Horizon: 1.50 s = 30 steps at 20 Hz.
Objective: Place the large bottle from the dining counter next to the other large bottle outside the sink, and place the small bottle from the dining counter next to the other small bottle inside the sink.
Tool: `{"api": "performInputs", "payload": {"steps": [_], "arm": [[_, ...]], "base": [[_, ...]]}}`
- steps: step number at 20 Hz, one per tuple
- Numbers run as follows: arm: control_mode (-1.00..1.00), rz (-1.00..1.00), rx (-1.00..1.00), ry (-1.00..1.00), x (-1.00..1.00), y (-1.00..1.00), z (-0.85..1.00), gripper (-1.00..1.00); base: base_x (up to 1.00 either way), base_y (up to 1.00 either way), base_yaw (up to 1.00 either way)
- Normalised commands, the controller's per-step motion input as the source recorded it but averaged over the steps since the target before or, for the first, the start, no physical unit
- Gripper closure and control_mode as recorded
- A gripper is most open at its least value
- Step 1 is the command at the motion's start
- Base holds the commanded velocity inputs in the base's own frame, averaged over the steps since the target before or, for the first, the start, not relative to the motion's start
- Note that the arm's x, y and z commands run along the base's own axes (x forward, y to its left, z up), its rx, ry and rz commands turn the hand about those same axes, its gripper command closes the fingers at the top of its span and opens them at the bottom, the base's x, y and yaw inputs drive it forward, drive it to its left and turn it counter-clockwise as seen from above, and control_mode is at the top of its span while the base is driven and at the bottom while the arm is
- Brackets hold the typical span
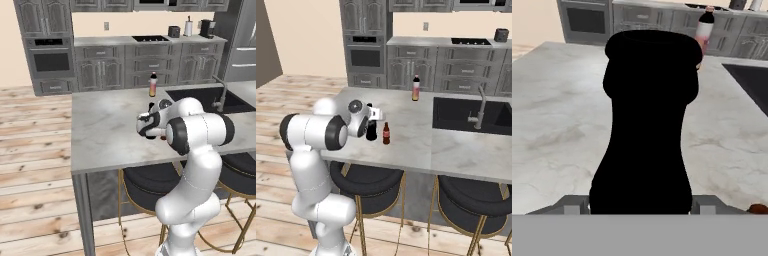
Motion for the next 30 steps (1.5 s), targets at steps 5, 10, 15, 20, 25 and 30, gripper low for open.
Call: {"api": "performInputs", "payload": {"steps": [5,10,15,20,25,30], "arm": [[-1.0,0.0,0.04,-0.15,-0.27,-0.02,0.13,1.0],[-1.0,0.0,0.06,-0.05,-0.01,-0.04,0.01,1.0],[-1.0,0.0,0.03,-0.01,0.0,0.0,0.0,1.0],[-1.0,0.0,0.03,0.0,0.0,0.0,0.0,1.0],[-1.0,0.0,0.01,-0.01,-0.01,0.0,0.0,1.0],[-1.0,0.0,0.0,-0.01,-0.04,0.0,-0.01,1.0]], "base": [[0.0,0.0,0.0],[0.0,0.0,0.0],[0.0,0.0,0.0],[0.0,0.0,0.0],[0.0,0.0,0.0],[0.0,0.0,0.0]]}}
